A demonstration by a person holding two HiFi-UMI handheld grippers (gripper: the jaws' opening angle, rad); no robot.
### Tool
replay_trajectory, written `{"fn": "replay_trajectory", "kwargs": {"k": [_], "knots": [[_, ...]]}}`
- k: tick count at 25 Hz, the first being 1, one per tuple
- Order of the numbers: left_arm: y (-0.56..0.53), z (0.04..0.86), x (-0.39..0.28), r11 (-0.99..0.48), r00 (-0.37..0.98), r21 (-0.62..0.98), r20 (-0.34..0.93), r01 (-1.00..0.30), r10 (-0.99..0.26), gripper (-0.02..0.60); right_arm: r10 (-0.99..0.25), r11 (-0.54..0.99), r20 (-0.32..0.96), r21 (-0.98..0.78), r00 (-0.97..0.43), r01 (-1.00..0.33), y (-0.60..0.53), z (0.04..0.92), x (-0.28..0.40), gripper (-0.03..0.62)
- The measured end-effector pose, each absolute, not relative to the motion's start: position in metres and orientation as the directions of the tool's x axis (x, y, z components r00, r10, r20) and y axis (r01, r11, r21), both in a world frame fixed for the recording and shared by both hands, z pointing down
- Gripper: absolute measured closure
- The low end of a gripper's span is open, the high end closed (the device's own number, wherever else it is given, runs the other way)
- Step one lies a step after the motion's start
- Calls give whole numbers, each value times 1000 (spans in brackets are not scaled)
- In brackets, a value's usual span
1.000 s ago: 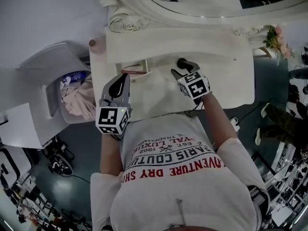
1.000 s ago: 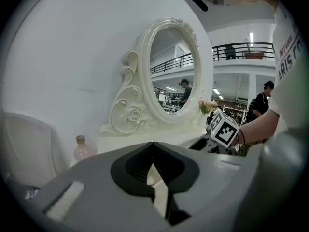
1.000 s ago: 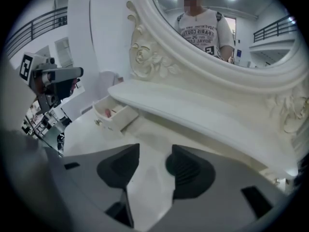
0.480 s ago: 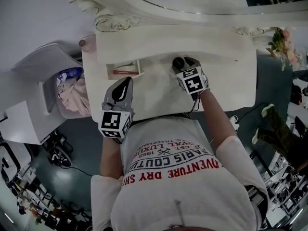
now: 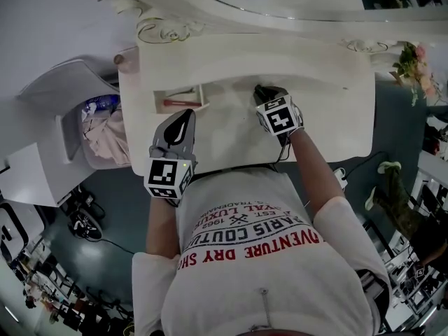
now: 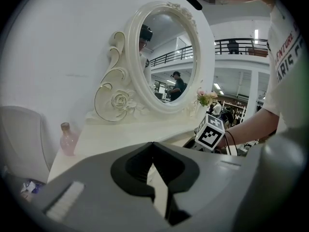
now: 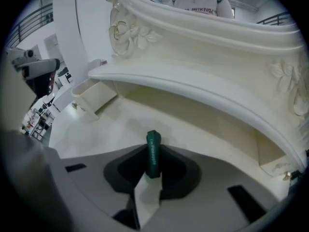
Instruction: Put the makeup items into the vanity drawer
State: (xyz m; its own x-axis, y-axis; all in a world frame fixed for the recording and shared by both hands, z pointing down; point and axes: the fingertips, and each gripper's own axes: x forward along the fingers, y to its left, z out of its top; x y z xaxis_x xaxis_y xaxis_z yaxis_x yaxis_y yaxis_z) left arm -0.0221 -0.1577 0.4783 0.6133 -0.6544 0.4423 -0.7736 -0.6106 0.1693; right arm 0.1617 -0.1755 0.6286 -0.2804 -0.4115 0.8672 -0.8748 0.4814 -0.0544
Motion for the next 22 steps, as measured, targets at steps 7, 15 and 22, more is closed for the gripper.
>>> {"fn": "replay_trajectory", "kwargs": {"k": [7,15,22], "knots": [[-160,463,-32,-627,625,151,410,-765,-664,571,-461,483,843,-26,-279,-876,-166,607,148,520],[-155,443,-76,-618,613,124,379,-776,-693,571,-510,515,777,-68,-369,-855,-180,554,87,520],[-159,436,-133,-570,571,123,366,-813,-735,571,-523,572,728,-85,-442,-816,-193,530,17,513]]}}
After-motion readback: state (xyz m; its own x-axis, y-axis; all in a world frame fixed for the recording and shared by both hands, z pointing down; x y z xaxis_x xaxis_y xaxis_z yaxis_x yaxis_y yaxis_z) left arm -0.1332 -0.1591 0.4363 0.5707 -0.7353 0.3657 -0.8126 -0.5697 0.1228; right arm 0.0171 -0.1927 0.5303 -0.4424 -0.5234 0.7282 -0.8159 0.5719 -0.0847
